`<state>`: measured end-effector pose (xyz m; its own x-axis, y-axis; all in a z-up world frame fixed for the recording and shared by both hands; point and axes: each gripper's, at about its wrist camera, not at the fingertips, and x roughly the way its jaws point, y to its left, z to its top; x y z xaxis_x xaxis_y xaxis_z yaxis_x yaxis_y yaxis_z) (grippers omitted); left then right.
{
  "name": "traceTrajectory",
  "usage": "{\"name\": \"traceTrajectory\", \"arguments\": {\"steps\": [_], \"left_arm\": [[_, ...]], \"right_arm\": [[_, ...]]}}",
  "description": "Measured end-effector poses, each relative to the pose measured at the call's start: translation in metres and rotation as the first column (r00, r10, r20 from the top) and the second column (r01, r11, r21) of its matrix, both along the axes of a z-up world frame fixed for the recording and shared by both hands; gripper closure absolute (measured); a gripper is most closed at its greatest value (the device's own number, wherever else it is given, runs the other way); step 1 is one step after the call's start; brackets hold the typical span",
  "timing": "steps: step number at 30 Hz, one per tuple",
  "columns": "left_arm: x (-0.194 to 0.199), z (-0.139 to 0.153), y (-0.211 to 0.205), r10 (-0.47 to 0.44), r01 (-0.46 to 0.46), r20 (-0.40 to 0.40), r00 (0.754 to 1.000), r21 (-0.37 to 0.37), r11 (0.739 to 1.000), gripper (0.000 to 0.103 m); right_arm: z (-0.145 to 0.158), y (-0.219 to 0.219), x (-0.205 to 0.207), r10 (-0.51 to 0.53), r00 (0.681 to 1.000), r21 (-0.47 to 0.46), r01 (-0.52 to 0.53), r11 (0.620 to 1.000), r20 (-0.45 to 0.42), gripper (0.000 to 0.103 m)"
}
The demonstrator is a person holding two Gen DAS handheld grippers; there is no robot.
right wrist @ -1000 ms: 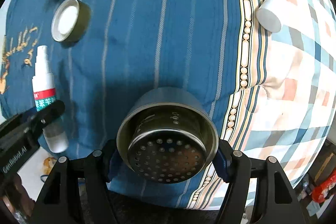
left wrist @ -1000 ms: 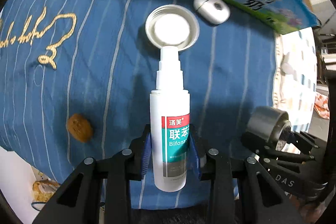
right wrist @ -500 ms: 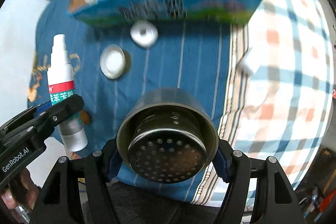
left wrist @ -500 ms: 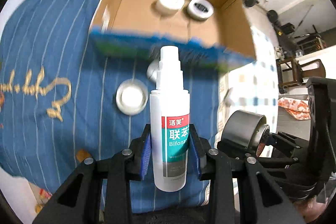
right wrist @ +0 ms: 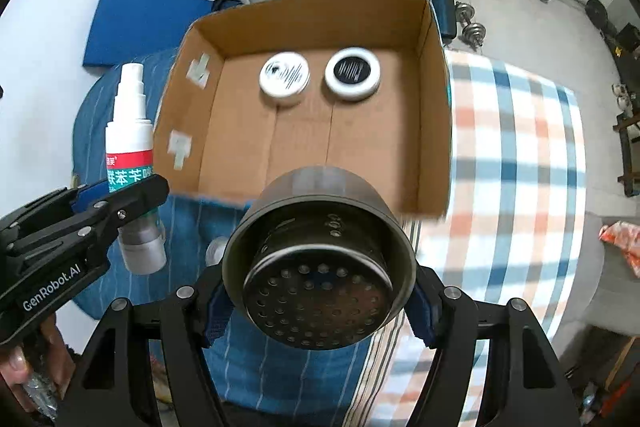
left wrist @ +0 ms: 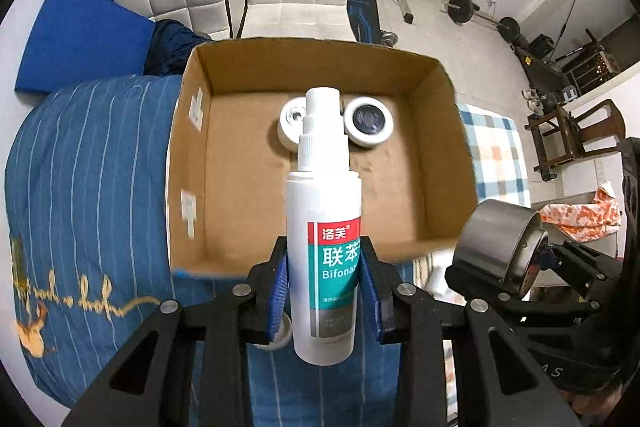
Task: Organize rigid objects
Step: 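Carry the spray bottle and strainer cup into the box and open both tools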
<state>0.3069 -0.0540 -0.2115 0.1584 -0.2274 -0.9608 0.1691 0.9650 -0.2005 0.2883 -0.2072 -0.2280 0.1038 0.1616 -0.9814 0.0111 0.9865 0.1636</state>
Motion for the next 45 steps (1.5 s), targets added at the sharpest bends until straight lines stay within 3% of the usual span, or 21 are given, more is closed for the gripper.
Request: {"name": "traceTrajectory", "arguments": {"steps": [2,10,14,21,27,35,45], "left_arm": [[0.023,-0.011,0.002,-0.003,0.003,-0.013,1.0,0.021,1.0,0.073],[0.104,-0.082,0.016,0.036,-0.029,-0.144,0.989,0.051,0.998,0.073],[0.131,-0.124,0.018,0.047,-0.025,-0.199,0.979,0.111,0.994,0.073],[0.159,-0.182,0.016,0.052,0.001,-0.274,0.96,0.19,0.982,0.073],[0.172,-0.192,0.01,0.038,0.017,-0.277,0.96,0.195,0.981,0.073],[0.181,-0.19,0.017,0.059,-0.003,-0.295,0.954,0.187,0.982,0.072],[0.168,-0.159,0.025,0.079,-0.029,-0.283,0.956,0.178,0.984,0.053]], "right_arm": [[-0.008,0.002,0.016,-0.004,1.0,-0.019,0.004,1.0,-0.005,0.03],[-0.091,0.011,0.085,-0.036,0.995,-0.091,0.027,0.995,-0.098,0.03],[-0.135,0.016,0.103,-0.048,0.986,-0.125,0.027,0.992,-0.162,0.03],[-0.18,0.026,0.12,-0.047,0.973,-0.179,0.005,0.984,-0.228,0.03],[-0.204,0.03,0.129,-0.047,0.961,-0.196,-0.008,0.98,-0.273,0.03],[-0.208,0.037,0.14,-0.044,0.956,-0.198,-0.015,0.98,-0.29,0.029],[-0.201,0.024,0.134,-0.059,0.952,-0.16,0.011,0.987,-0.3,0.028]]}}
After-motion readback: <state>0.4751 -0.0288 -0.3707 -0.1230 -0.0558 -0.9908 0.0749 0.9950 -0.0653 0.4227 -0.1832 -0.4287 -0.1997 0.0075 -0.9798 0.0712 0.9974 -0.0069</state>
